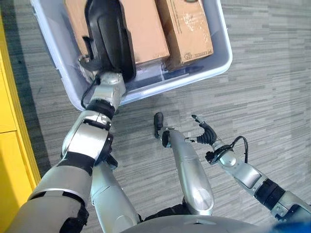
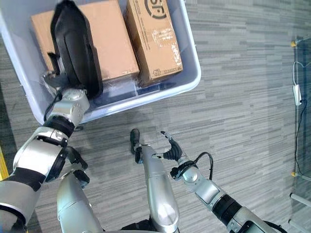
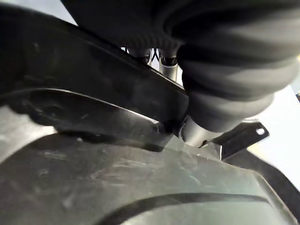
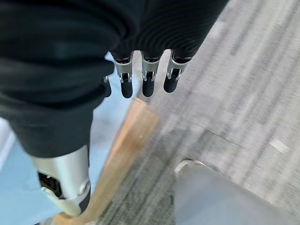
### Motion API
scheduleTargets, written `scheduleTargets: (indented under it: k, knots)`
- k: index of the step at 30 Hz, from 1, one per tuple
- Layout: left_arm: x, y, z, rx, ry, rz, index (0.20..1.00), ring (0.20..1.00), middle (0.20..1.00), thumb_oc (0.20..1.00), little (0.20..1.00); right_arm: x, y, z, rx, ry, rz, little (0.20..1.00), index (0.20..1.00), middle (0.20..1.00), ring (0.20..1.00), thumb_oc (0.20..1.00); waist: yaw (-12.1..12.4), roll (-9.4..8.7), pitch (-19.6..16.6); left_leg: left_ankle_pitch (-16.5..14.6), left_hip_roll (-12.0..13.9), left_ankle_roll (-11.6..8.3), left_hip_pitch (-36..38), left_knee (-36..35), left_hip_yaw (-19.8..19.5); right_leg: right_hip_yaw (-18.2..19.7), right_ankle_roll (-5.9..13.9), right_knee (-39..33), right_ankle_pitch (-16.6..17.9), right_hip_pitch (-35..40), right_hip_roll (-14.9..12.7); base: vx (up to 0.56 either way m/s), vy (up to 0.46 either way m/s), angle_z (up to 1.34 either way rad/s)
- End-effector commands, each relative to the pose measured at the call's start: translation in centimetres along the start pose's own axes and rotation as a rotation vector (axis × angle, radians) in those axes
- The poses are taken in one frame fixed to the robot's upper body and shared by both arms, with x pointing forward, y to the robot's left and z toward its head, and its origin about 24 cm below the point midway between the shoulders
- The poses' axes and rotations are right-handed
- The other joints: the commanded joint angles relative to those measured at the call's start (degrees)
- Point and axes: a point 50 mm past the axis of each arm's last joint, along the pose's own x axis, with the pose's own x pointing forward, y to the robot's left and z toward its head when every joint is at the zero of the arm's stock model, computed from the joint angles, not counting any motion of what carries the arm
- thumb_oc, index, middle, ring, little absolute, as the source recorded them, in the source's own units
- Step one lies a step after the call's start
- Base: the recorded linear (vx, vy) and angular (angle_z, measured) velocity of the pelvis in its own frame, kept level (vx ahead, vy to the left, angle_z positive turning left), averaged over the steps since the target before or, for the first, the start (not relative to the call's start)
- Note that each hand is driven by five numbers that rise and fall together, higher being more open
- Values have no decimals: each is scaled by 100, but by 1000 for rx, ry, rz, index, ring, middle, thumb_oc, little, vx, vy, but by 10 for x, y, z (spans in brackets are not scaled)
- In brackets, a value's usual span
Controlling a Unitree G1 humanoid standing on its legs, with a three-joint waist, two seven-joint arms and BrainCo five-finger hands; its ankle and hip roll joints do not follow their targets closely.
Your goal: Move parts from the plastic box to the shelf.
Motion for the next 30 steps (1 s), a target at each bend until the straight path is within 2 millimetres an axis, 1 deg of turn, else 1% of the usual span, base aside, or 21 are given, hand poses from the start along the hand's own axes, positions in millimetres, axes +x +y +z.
scheduleTargets:
  k: [1, 2, 3, 5, 6, 8, 9, 10, 11, 15, 16, 17, 18, 21, 22, 23, 25, 28, 29, 30]
  knots:
    - [-4, 7, 14, -26, -269, -39, 200, 200, 200, 200, 200, -11, -17, 4, -68, -57, -36, 1000, 1000, 1000, 1000, 1000, 49, 170, 234, -354, 313, -112, 397, 276, 363, -163, 211, -448, -202, 680, 264, -3, 180, 11]
    - [-7, 7, 16, -37, -305, -49, 200, 200, 200, 200, 200, -13, -17, 4, -54, -59, -34, 1000, 1000, 1000, 1000, 1000, 62, 186, 234, -341, 305, -111, 474, 222, 383, -160, 210, -484, -202, 744, 268, 7, 251, 12]
    - [-14, 9, 23, -72, -396, -79, 200, 200, 200, 200, 200, -17, -21, 1, -6, -53, -31, 1000, 1000, 1000, 1000, 1000, 124, 324, 234, -278, 230, -95, 1002, -137, 430, -140, 208, -722, -213, 1227, 300, 6, 211, 9]
    - [-19, 14, 26, -96, -464, -84, 200, 200, 200, 200, 200, -21, -21, 0, 22, -47, -27, 1000, 1000, 1000, 1000, 1000, 164, 421, 232, -222, 169, -79, 1363, -396, 447, -114, 203, -872, -223, 1557, 298, 32, 245, 8]
    - [-24, 18, 29, -135, -518, -84, 200, 200, 200, 200, 200, -23, -21, -2, 47, -50, -28, 1000, 1000, 1000, 1000, 1000, 190, 525, 124, -171, 97, -67, 1658, -617, 454, -100, 204, -1019, -227, 1825, 266, 28, 250, 9]
    - [-28, 22, 30, -164, -551, -86, 200, 200, 200, 200, 200, -26, -21, -3, 32, -55, -32, 1000, 1000, 1000, 1000, 1000, 209, 613, 2, -129, 32, -58, 1843, -797, 453, -97, 210, -1135, -230, 1997, 228, 30, 254, 11]
    - [-32, 27, 35, -198, -591, -83, 200, 200, 200, 200, 200, -29, -21, -6, 21, -49, -22, 1000, 1000, 1000, 1000, 1000, 225, 739, -156, -67, -54, -43, 2063, -1013, 447, -94, 218, -1286, -230, 2226, 168, 52, 259, 14]
    - [-33, 29, 37, -204, -604, -80, 200, 200, 200, 200, 200, -30, -21, -7, 18, -44, -18, 1000, 1000, 1000, 1000, 1000, 230, 776, -201, -48, -82, -37, 2129, -1074, 444, -92, 224, -1334, -228, 2299, 149, 71, 324, 16]
    - [-37, 33, 44, -225, -650, -75, 200, 200, 200, 200, 200, -32, -20, -10, -4, -40, -4, 1000, 1000, 1000, 1000, 1000, 246, 891, -341, 2, -160, -22, 2318, -1257, 441, -92, 251, -1504, -205, 2520, 76, 91, 264, 11]
    - [-40, 40, 58, -250, -665, -93, 200, 200, 200, 200, 200, -38, -13, -18, -53, -15, 52, 1000, 1000, 1000, 1000, 1000, 296, 1129, -730, 157, -343, -29, 2805, -1746, 444, -154, 361, -1977, -117, 3180, -109, 114, 236, 12]
    - [-40, 40, 59, -252, -663, -95, 200, 200, 200, 200, 200, -38, -12, -19, -53, -12, 55, 1000, 1000, 1000, 1000, 1000, 298, 1139, -749, 171, -356, -29, 2847, -1785, 441, -166, 373, -2020, -106, 3240, -121, 163, 211, 9]
    - [-41, 42, 60, -262, -660, -111, 200, 200, 200, 200, 200, -40, -8, -21, -60, 1, 75, 1000, 1000, 1000, 1000, 1000, 334, 1211, -901, 230, -418, -38, 3045, -1969, 434, -229, 443, -2248, -47, 3551, -191, 148, 190, 15]
    - [-42, 43, 61, -261, -658, -120, 200, 200, 200, 200, 200, -41, -6, -22, -60, 8, 86, 1000, 1000, 1000, 1000, 1000, 358, 1243, -962, 262, -449, -41, 3144, -2053, 425, -270, 479, -2353, -10, 3705, -224, 179, 234, 17]
    - [-44, 46, 59, -252, -651, -151, 200, 200, 200, 200, 200, -42, 1, -24, -63, 19, 118, 1000, 1000, 1000, 1000, 1000, 437, 1322, -1132, 301, -517, -37, 3331, -2180, 385, -367, 566, -2518, 70, 3997, -320, 114, 154, 11]
    - [-45, 47, 57, -244, -639, -171, 200, 200, 200, 200, 200, -42, 4, -24, -64, 25, 130, 1000, 1000, 1000, 1000, 1000, 478, 1339, -1202, 306, -545, -29, 3389, -2220, 365, -419, 594, -2576, 98, 4101, -349, 181, 198, 14]
    - [-48, 48, 49, -228, -599, -222, 200, 200, 200, 200, 200, -44, 8, -23, -56, 34, 154, 1000, 1000, 1000, 1000, 1000, 570, 1370, -1348, 299, -592, -12, 3490, -2284, 329, -513, 644, -2670, 144, 4273, -402, 168, 184, 21]
    - [-51, 50, 39, -213, -557, -256, 200, 200, 200, 200, 200, -45, 11, -22, -46, 34, 169, 1000, 1000, 1000, 1000, 1000, 638, 1377, -1441, 289, -634, 9, 3571, -2337, 294, -589, 685, -2744, 184, 4397, -434, 121, 148, 16]
    - [-61, 57, 8, -144, -476, -335, 200, 200, 200, 200, 200, -46, 16, -14, 21, 8, 191, 1000, 1000, 1000, 1000, 1000, 868, 1374, -1617, 273, -737, 50, 3781, -2502, 184, -806, 789, -2938, 285, 4699, -507, 90, 208, 24]
    - [-68, 62, -10, -114, -432, -377, 200, 200, 200, 200, 200, -46, 18, -9, 56, -5, 188, 1000, 1000, 1000, 1000, 1000, 1007, 1364, -1684, 255, -782, 72, 3854, -2570, 123, -907, 827, -2998, 311, 4816, -529, 88, 231, 24]
    - [-73, 66, -23, -102, -390, -410, 200, 200, 200, 200, 200, -45, 18, -5, 83, -27, 194, 1000, 1000, 1000, 1000, 1000, 1099, 1355, -1728, 252, -813, 90, 3912, -2622, 84, -977, 865, -3035, 353, 4887, -567, 66, 189, 15]
